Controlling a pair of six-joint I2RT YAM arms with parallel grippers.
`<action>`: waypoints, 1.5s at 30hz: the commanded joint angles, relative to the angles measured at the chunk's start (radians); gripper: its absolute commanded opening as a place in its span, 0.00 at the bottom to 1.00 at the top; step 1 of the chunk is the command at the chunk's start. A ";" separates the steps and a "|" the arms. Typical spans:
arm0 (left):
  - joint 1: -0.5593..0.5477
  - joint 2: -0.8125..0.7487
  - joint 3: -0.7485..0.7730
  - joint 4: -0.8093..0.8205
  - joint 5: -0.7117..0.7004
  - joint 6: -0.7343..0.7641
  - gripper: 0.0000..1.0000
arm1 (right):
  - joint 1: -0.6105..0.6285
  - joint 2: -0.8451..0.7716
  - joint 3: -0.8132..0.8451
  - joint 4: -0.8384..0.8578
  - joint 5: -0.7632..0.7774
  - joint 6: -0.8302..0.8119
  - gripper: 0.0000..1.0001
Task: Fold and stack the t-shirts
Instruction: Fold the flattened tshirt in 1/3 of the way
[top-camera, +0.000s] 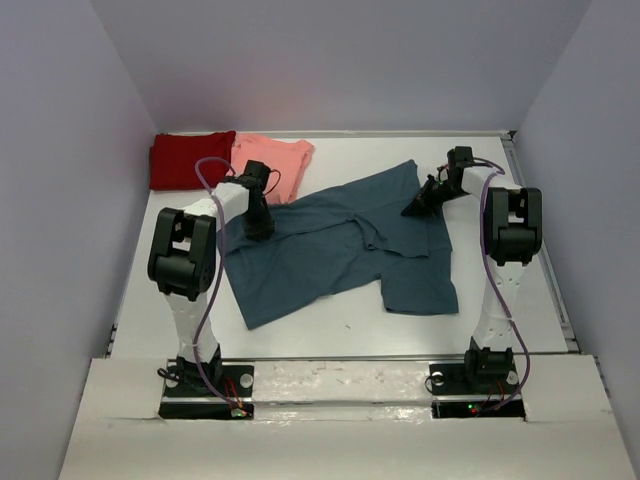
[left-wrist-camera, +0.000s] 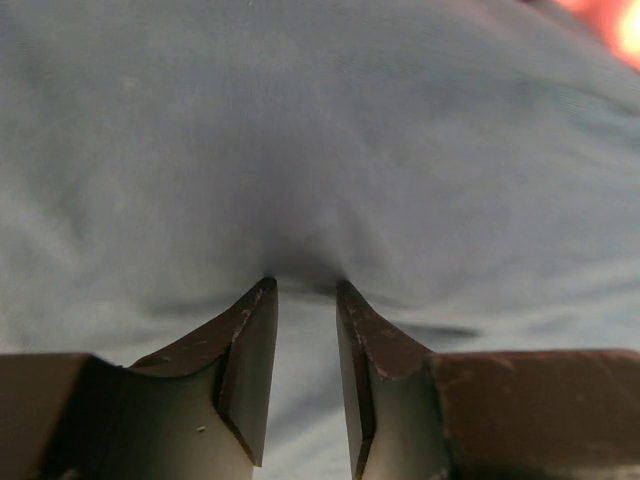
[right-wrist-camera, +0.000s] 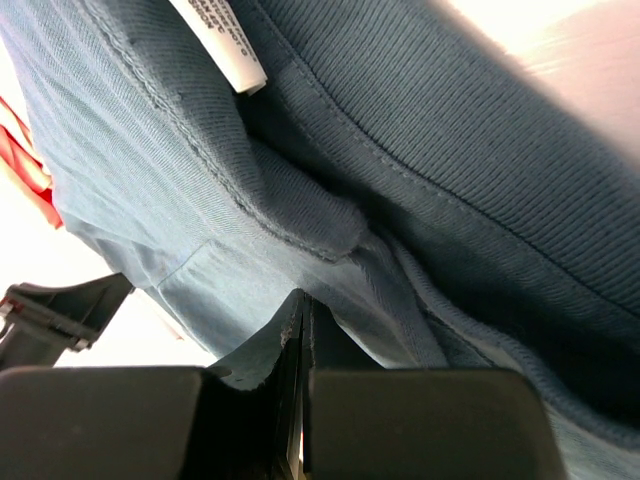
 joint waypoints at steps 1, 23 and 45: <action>0.006 0.036 0.020 0.017 -0.009 -0.009 0.39 | -0.022 0.016 -0.001 -0.015 0.101 -0.039 0.00; 0.036 0.210 0.210 0.000 -0.031 0.057 0.38 | -0.022 -0.199 -0.226 -0.164 0.289 -0.033 0.00; 0.038 0.004 0.436 -0.112 -0.038 0.081 0.48 | -0.022 -0.203 -0.036 -0.215 0.276 -0.107 0.33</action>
